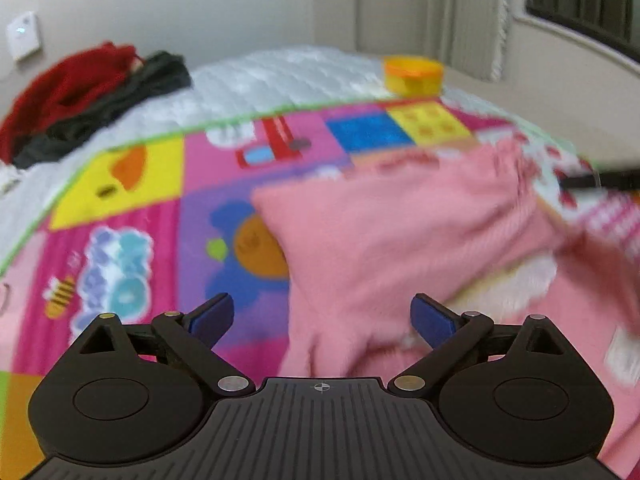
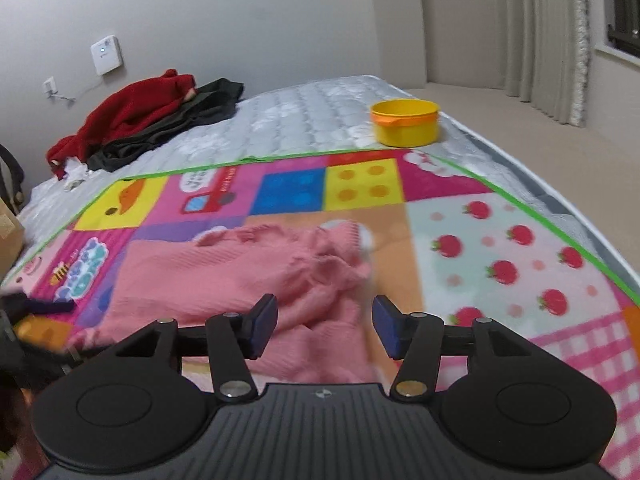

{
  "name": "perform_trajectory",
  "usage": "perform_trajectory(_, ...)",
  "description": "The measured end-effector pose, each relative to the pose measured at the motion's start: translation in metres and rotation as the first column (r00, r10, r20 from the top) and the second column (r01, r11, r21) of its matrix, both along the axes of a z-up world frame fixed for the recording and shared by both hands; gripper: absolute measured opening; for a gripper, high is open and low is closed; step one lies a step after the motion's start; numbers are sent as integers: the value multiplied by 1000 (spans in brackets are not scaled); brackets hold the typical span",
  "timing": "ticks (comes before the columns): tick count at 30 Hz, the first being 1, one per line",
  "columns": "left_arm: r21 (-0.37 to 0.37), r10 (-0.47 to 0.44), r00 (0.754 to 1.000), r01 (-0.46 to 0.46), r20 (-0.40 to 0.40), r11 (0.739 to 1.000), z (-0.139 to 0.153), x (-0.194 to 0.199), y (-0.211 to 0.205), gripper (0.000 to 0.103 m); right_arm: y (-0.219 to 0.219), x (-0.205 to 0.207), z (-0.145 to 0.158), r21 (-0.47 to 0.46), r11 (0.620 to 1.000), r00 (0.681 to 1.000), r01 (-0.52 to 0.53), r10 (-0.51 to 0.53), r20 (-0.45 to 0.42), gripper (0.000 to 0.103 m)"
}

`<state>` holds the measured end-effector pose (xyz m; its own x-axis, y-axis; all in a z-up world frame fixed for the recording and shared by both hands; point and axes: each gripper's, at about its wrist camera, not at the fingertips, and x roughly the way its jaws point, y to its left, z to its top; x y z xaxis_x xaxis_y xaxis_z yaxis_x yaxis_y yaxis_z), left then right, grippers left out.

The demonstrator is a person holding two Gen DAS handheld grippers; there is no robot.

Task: Fold clothes
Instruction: 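Lower the sleeve onto the top and open the right gripper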

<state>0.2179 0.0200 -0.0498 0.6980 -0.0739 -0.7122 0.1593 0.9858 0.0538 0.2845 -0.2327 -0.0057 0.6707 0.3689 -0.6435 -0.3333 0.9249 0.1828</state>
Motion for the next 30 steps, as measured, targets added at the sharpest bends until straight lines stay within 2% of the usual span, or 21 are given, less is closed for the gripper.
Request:
perform_trajectory(1, 20, -10, 1000, 10, -5, 1000, -6, -1, 2, 98, 5, 11, -5, 12, 1000, 1000, 23, -23, -17, 59)
perform_trajectory(3, 41, -13, 1000, 14, -17, 999, -15, -1, 10, 98, 15, 31, -20, 1, 997, 996, 77, -77, -55, 59)
perform_trajectory(6, 15, 11, 1000, -11, -22, 1000, -16, -2, 26, 98, 29, 50, -28, 35, 995, 992, 92, -89, -85, 19)
perform_trajectory(10, 0, 55, 998, -55, -7, 998, -10, -1, 42, 99, 34, 37, 2, 95, 994, 998, 58, -61, 33, 18)
perform_trajectory(12, -15, 76, 997, -76, -14, 997, -10, 2, 48, 99, 35, 41, -2, 38, 997, 998, 67, -67, -3, 18)
perform_trajectory(14, -15, 81, 997, -81, -22, 997, -11, 2, 48, 99, 41, 47, -24, -126, 991, 996, 49, -57, -63, 21)
perform_trajectory(15, 3, 77, 997, -77, -21, 997, -13, 1, 46, 99, 44, 46, -35, -205, 978, 997, 29, -44, -69, 31)
perform_trajectory(16, 16, 72, 997, -71, -30, 997, -14, -1, 45, 100, 40, 38, -35, -228, 974, 998, 20, -33, -56, 35)
perform_trajectory(18, 37, 61, 997, -59, -51, 998, -16, -6, 44, 98, 29, 19, -27, -231, 973, 1000, 9, -14, -21, 36)
perform_trajectory(20, -85, 32, 992, -43, -126, 996, -11, -17, 56, 99, 4, -6, -4, -153, 988, 1000, -22, 21, -12, 42)
perform_trajectory(21, -148, 13, 987, -37, -162, 988, -9, -22, 62, 99, -10, -20, 7, -124, 991, 999, -49, 48, -11, 51)
perform_trajectory(22, -242, -21, 979, -29, -204, 970, -8, -28, 71, 99, -25, -35, 17, -102, 992, 997, -77, 76, -10, 58)
perform_trajectory(24, -378, -100, 956, -12, -276, 926, -10, -43, 83, 99, -52, -61, 31, -101, 987, 993, -121, 120, -20, 62)
perform_trajectory(26, -399, -146, 938, 8, -315, 917, -12, -59, 86, 98, -75, -85, 29, -119, 981, 987, -156, 149, -65, 65)
perform_trajectory(30, -339, -195, 920, 74, -340, 938, -11, -83, 76, 96, -103, -125, -2, -206, 964, 980, -167, 140, -140, 66)
